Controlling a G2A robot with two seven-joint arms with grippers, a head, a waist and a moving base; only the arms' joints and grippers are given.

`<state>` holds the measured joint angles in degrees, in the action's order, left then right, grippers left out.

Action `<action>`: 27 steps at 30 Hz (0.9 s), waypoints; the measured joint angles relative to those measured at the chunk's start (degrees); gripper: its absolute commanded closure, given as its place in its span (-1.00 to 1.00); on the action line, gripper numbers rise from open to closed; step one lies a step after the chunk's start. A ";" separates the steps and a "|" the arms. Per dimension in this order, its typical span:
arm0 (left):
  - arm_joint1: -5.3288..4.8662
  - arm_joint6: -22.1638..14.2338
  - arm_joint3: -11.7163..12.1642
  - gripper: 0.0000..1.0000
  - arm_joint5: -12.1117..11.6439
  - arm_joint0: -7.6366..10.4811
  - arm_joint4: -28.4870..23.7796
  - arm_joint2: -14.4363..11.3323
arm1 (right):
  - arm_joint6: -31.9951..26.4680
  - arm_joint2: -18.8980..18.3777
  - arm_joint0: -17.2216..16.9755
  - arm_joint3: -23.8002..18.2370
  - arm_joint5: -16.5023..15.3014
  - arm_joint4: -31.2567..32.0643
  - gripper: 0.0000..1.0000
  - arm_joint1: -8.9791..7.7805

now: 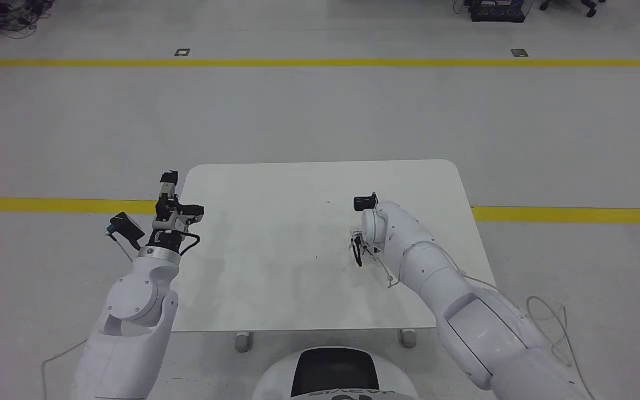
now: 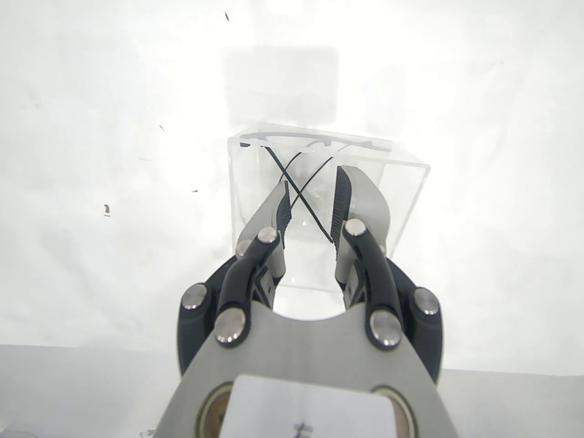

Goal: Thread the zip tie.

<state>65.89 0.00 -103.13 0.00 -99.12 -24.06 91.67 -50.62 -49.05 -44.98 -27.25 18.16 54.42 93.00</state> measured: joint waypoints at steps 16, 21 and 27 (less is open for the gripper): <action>0.00 0.00 0.00 -1.00 0.00 0.00 0.00 0.00 | -0.45 0.08 -0.13 0.67 1.07 0.70 0.64 0.31; 0.00 0.00 0.00 -1.00 0.00 0.00 0.00 0.00 | -0.13 0.15 0.15 1.39 1.29 0.66 0.64 0.60; 0.00 0.00 0.00 -1.00 0.00 0.00 0.00 0.00 | 0.92 -0.17 0.35 1.90 1.32 0.62 0.64 0.81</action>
<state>65.89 0.00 -103.13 0.00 -99.12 -24.06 91.67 -49.70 -49.22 -44.63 -25.36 19.49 55.04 93.81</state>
